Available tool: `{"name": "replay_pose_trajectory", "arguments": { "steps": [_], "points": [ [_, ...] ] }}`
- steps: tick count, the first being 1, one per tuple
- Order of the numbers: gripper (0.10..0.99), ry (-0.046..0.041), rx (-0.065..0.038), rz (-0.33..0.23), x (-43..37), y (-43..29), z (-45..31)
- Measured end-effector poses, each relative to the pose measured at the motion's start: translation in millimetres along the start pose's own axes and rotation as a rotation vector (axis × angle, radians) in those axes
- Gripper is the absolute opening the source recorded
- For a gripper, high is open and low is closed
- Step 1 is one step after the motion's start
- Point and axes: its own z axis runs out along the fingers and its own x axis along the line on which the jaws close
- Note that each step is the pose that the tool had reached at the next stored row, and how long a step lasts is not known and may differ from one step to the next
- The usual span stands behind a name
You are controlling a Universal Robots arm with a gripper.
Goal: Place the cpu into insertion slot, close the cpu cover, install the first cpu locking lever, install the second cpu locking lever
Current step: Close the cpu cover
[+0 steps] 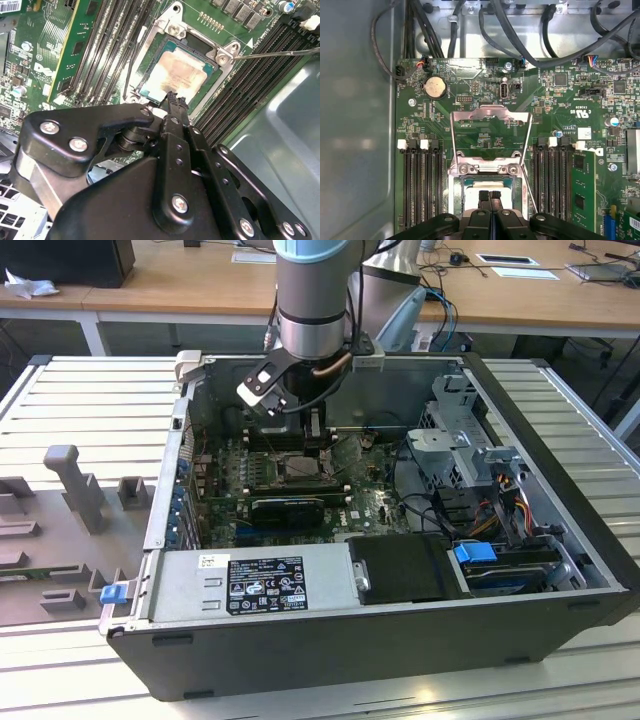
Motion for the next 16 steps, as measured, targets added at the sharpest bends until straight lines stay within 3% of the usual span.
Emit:
{"name": "replay_pose_trajectory", "arguments": {
  "steps": [16],
  "points": [
    [0.106, -0.0001, 0.000, 0.000, 0.8, 0.2, -2.8]
  ]
}}
